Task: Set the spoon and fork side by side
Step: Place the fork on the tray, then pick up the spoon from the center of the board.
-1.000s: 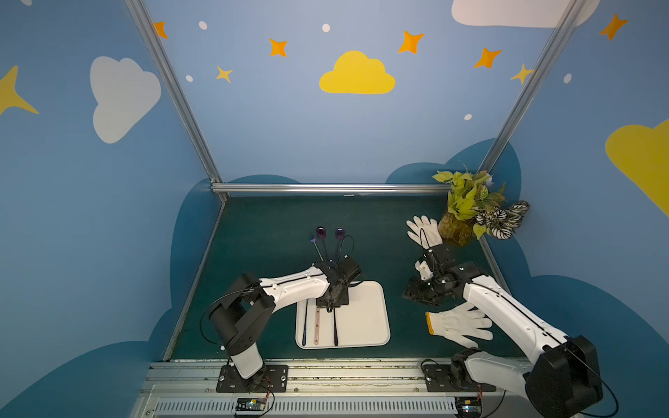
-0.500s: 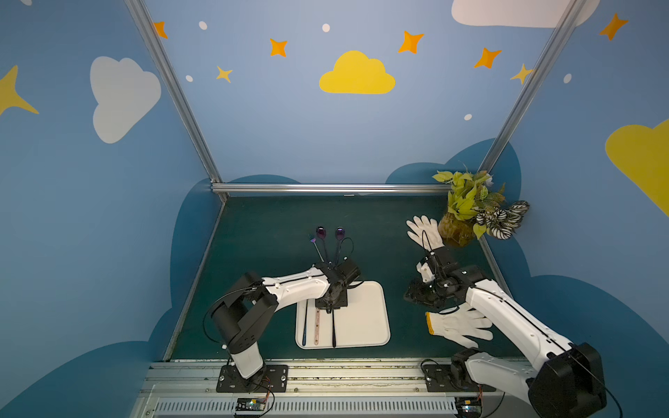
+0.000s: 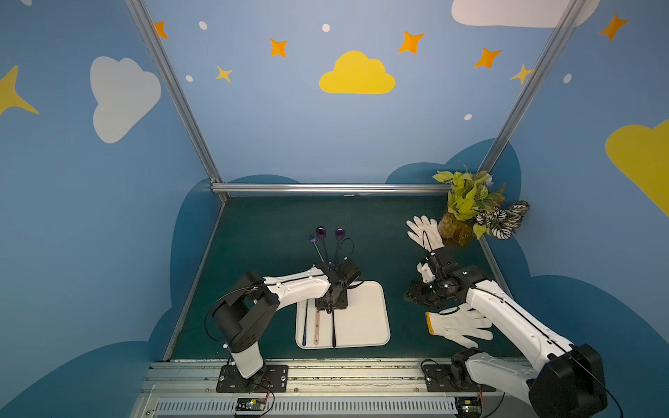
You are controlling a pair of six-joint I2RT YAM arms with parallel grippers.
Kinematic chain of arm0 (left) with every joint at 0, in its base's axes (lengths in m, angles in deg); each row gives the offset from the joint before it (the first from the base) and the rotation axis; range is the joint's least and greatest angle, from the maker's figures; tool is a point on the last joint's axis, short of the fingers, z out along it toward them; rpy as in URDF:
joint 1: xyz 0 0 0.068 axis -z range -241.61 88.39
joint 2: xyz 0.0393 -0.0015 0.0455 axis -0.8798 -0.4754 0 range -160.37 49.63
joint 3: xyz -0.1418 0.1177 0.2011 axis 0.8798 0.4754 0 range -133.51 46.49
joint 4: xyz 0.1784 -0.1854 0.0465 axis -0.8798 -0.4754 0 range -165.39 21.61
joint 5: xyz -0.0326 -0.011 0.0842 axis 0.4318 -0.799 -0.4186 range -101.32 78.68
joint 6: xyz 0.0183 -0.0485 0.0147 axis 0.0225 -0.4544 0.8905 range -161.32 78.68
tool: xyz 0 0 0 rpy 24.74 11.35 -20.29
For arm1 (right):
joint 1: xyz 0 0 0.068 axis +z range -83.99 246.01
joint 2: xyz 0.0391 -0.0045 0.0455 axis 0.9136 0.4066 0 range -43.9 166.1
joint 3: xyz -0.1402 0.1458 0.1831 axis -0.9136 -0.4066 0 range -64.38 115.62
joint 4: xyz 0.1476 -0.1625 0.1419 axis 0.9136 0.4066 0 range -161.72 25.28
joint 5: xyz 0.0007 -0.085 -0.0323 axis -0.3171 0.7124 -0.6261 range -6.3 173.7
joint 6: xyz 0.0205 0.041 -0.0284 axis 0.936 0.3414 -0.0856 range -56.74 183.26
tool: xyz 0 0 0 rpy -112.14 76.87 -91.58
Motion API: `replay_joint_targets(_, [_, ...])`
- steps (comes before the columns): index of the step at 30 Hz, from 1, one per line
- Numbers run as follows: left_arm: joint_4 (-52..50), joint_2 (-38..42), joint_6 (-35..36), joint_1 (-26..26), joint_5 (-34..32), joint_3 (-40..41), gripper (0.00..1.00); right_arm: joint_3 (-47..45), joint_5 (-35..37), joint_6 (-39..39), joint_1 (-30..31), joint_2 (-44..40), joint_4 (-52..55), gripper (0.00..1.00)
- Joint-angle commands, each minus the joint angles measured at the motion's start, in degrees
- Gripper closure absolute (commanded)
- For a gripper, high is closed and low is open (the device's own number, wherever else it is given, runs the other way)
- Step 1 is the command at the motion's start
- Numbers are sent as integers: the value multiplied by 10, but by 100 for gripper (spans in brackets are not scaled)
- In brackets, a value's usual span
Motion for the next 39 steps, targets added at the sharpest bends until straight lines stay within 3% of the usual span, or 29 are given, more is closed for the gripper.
replay_joint_targets(1, [-30,55,13,0,-6,-49,41,10,5,3,-2,-6,9,50])
replay_joint_targets(7, [-42,80,86,-48,-22,-119,36,18,8,1,-2,-2,14,50])
replay_joint_targets(11, [-43,20,161,-122,12,-179,35,26,12,-4,-2,0,18,50])
replay_joint_targets(16, [-45,-94,244,-165,46,-290,36,33,16,-8,-2,6,21,50])
replay_joint_targets(31, [-171,-424,295,-205,61,-654,43,36,23,-1,-3,25,17,50])
replay_joint_targets(39, [-195,-446,286,-210,40,-665,51,28,29,2,-4,27,13,50])
